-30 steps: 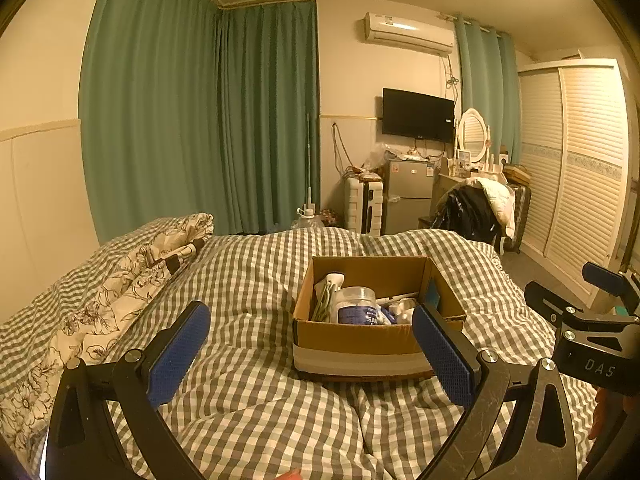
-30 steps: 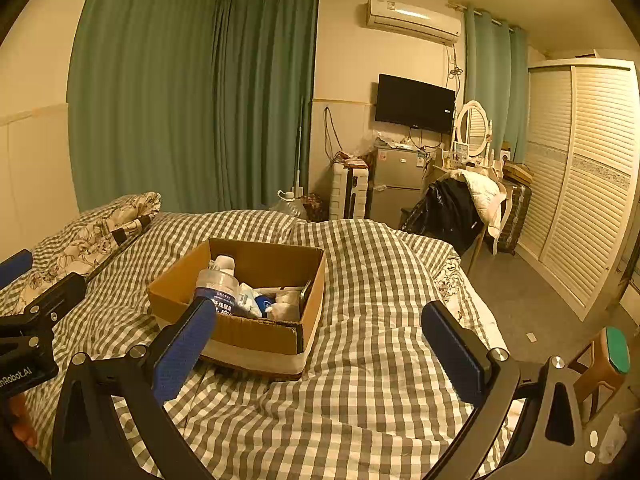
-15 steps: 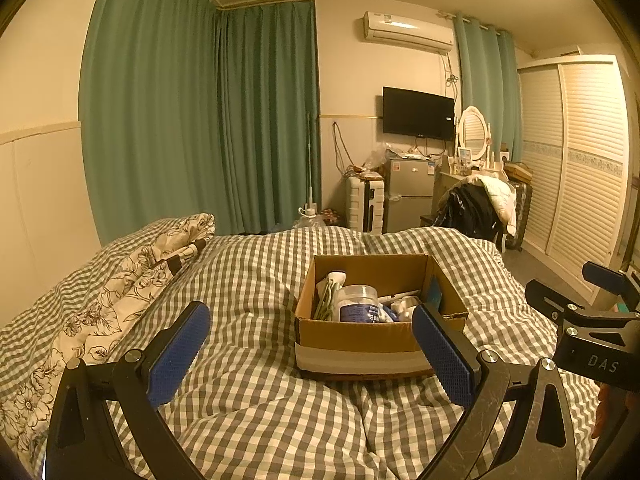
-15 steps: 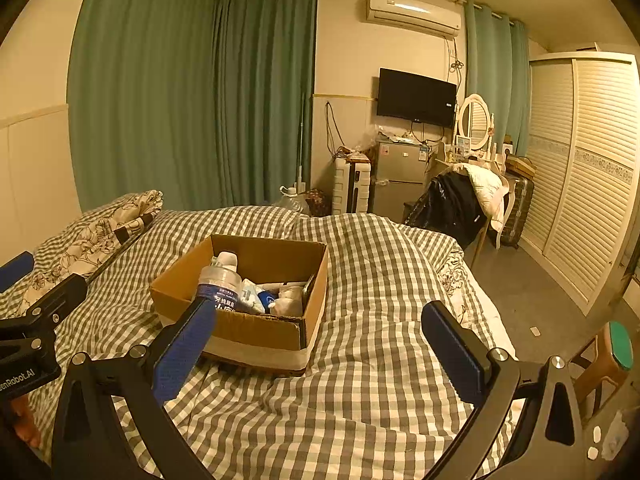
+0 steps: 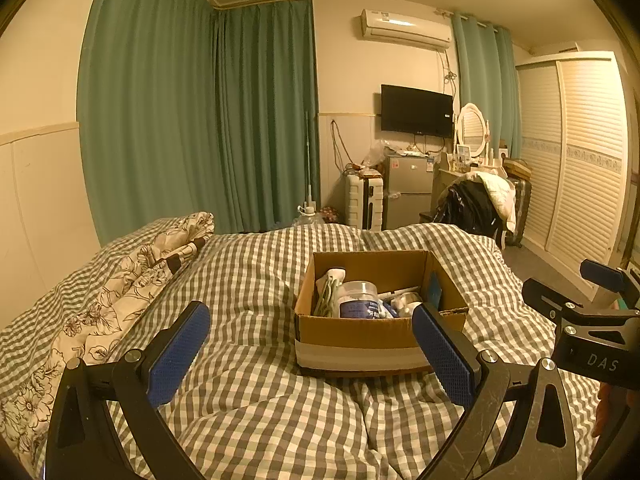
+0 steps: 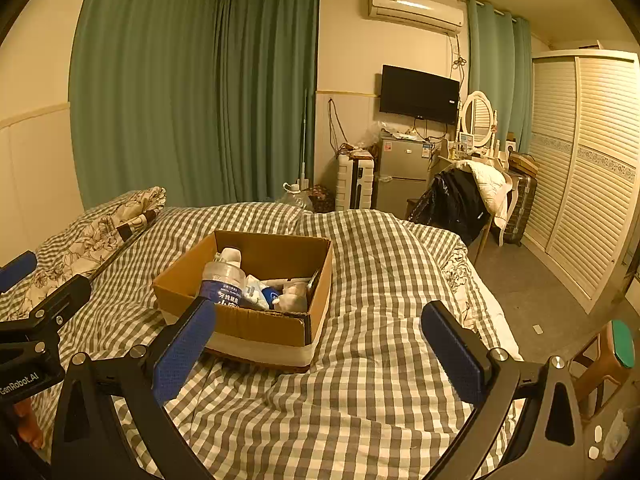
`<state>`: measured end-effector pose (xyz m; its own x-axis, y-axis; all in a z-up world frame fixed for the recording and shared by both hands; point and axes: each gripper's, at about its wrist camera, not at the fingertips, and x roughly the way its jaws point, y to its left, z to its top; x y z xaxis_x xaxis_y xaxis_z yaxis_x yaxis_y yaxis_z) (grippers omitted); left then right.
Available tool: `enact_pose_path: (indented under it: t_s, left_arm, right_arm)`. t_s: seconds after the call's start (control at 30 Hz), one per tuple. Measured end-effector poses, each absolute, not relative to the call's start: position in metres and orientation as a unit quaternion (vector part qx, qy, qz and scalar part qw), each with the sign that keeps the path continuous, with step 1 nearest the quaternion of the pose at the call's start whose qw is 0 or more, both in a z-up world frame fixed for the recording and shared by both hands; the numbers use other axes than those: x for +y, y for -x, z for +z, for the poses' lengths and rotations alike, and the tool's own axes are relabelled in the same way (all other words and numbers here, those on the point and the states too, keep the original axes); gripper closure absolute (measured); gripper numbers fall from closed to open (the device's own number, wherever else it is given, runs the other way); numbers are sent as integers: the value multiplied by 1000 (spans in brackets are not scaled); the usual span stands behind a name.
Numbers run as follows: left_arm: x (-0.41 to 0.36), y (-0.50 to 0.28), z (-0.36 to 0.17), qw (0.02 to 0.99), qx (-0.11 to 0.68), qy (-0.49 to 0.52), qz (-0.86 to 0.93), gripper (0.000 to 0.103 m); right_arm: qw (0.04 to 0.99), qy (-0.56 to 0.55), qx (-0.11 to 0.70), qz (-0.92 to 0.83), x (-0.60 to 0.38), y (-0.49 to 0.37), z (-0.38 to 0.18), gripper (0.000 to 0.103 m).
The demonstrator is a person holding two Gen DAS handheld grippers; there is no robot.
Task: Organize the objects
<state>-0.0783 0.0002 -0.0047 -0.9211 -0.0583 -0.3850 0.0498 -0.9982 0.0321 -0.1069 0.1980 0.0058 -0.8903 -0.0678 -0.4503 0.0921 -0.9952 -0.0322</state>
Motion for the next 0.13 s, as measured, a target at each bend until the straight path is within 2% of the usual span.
enact_pose_path:
  t_s: [0.13]
  left_arm:
    - [0,78,-7,27,-12,-197,-980,0]
  right_arm:
    - [41,-232,27,-972,197,107,5,0]
